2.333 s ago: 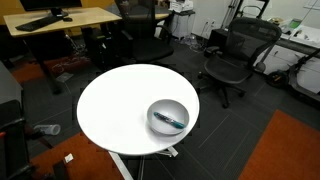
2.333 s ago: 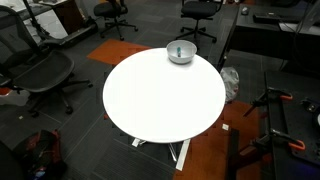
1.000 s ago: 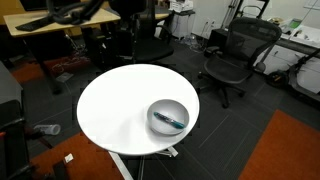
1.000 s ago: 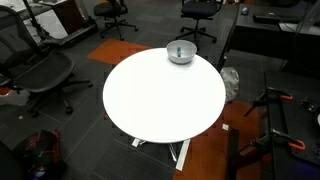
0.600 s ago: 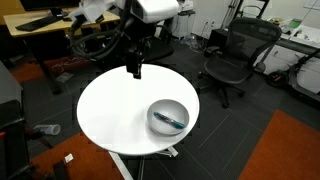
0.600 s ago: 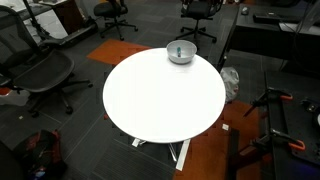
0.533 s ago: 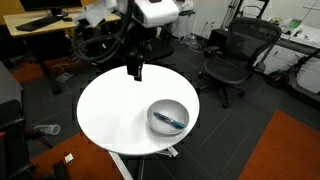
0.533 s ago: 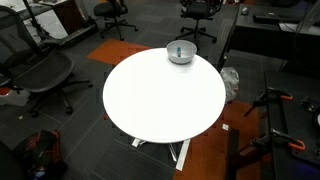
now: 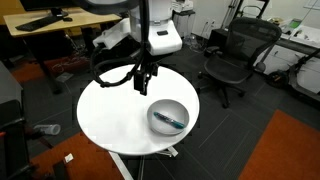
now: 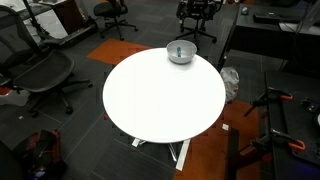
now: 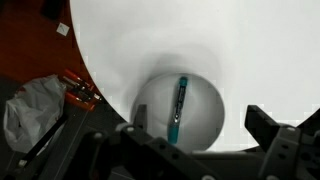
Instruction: Take the pen out of the bowl and put it on the table
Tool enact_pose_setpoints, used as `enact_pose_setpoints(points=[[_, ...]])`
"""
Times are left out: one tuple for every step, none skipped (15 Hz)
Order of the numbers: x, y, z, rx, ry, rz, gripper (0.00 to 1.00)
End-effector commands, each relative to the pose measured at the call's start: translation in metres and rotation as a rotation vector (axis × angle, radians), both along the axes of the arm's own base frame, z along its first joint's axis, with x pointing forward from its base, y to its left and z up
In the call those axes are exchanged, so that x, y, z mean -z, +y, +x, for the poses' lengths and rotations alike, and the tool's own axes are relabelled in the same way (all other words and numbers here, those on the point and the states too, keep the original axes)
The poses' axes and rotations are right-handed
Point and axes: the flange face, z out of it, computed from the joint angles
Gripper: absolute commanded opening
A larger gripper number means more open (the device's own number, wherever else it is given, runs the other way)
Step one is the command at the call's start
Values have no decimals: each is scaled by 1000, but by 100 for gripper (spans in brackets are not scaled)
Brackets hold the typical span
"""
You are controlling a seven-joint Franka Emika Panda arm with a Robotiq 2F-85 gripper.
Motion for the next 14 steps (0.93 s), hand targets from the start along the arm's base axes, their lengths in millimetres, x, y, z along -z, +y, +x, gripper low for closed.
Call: enact_pose_setpoints(points=[[17,-15,17,58,8,-30,100],[23,-18,20,63,13,-30,100],[29,-21,23,70,16,-35,100],[35,-25,26,83,28,-40,100],[42,-29,29,90,32,-44,100],[49,-32,31,98,36,-52,100],[55,-35,34,106,39,-58,100],[62,-38,37,114,41,-61,100],[68,-40,40,119,46,-67,100],[74,-42,43,122,45,-69,100],[81,-44,46,129,47,-73,100],[87,-45,49,129,48,-76,100],[92,-46,50,128,50,-81,100],[98,-47,53,128,51,-82,100]])
